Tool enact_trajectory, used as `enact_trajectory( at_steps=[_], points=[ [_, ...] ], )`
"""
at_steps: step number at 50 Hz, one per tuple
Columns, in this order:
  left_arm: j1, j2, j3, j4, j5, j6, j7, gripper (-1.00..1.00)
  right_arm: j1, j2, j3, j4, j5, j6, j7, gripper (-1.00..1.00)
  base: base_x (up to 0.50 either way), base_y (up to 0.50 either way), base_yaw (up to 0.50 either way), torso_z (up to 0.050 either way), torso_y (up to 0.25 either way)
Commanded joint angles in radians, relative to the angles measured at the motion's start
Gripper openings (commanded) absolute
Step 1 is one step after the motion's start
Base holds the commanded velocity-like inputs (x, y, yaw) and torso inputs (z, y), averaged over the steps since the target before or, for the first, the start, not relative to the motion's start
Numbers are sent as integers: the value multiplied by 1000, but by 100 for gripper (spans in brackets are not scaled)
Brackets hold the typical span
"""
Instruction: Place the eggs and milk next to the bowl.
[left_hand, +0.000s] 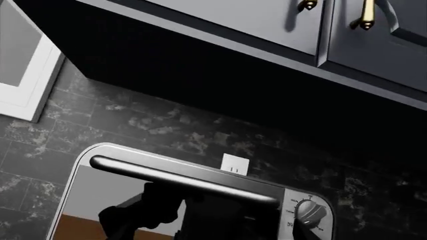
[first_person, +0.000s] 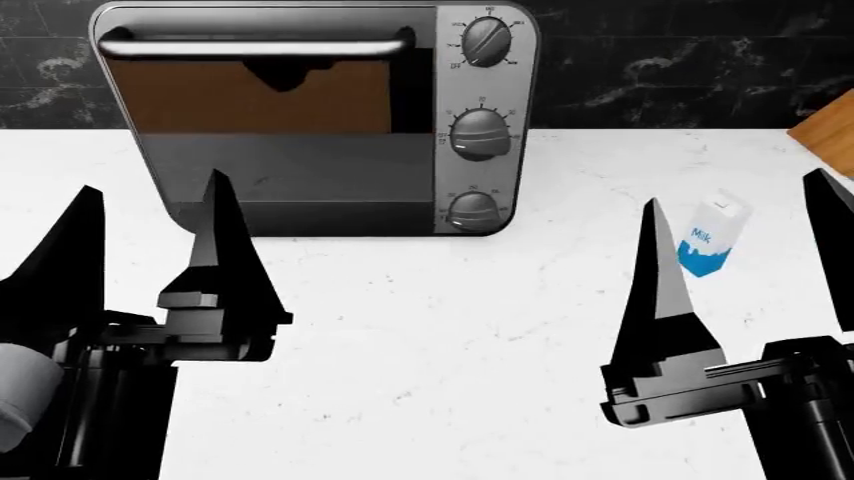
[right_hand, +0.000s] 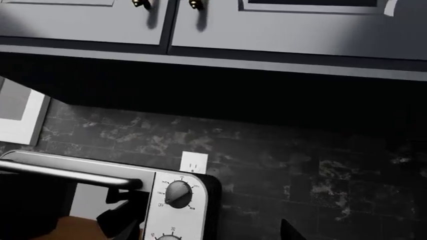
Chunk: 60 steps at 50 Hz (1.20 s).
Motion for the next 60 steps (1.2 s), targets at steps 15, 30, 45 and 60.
enact_trajectory(
  at_steps=[15, 30, 45, 60],
  points=[
    [-1, -1, 1, -3, 0, 0, 1, 100, 6, -31, 14, 26, 67, 28, 40, 100, 0, 0, 0, 0, 0],
    [-11, 13, 12, -28, -2, -10, 12, 100, 80, -2, 60, 130, 504, -3, -2, 100, 0, 0, 0, 0, 0],
    [-9, 12, 10, -27, -2, -7, 12, 100, 126, -41, 65, 187, 676, 117, -19, 100, 0, 0, 0, 0, 0],
    [-12, 9, 6, -28, -4, -8, 11, 100, 113, -62, 58, 227, 694, 132, -33, 100, 0, 0, 0, 0, 0]
  ],
)
